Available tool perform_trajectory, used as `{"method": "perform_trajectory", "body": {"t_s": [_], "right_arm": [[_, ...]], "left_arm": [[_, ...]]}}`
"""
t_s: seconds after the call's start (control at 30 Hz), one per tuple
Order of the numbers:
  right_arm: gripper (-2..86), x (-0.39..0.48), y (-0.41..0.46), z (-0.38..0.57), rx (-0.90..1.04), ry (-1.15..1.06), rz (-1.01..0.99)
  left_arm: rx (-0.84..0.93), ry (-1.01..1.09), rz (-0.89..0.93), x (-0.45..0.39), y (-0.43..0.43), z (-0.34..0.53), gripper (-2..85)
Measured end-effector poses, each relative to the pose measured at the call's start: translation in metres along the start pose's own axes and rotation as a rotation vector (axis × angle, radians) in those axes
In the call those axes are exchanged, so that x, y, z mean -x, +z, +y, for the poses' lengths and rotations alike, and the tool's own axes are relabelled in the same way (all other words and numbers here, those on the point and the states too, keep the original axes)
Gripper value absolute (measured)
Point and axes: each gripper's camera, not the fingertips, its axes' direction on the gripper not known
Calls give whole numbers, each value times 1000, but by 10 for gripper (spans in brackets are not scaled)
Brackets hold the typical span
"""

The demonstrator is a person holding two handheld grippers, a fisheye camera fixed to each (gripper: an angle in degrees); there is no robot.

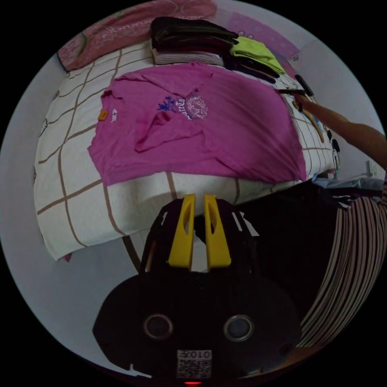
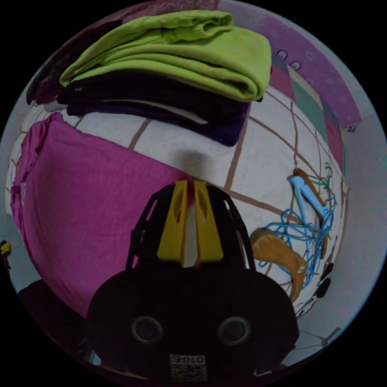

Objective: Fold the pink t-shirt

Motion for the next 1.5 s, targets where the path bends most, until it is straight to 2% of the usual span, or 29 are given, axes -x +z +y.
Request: {"method": "perform_trajectory", "body": {"t_s": [0.17,0.27,0.3,0.37,0.43,0.53,0.73,0.83,1.0,1.17,1.37,1.5], "right_arm": [[81,20,-45,9,-209,140,161],[88,35,-81,30,-401,236,218],[91,46,-93,36,-437,263,197],[96,73,-108,42,-471,220,28],[102,137,-122,42,-451,39,-174],[105,239,-133,42,-425,-175,-339],[107,427,-150,14,-301,-514,-500],[106,483,-149,-14,-234,-550,-480],[101,532,-143,-59,-175,-471,-446],[93,580,-135,-87,-100,-483,-418],[56,625,-139,-104,-66,-493,-379],[43,639,-155,-106,-69,-490,-456]], "left_arm": [[-35,-18,-26,-1,-2,11,62],[-62,-51,-45,6,-1,21,70],[-69,-61,-46,8,0,23,71],[-102,-103,-27,20,2,30,75],[-142,-141,-12,30,1,34,77],[-213,-136,-52,44,-4,32,80],[-289,-34,-49,79,-18,0,83],[-319,14,-46,87,-24,-1,81],[-298,38,-37,94,-17,21,83],[-239,3,-21,111,-5,50,84],[-249,-72,-1,124,-7,60,83],[-261,-93,-2,119,-12,62,83]]}}
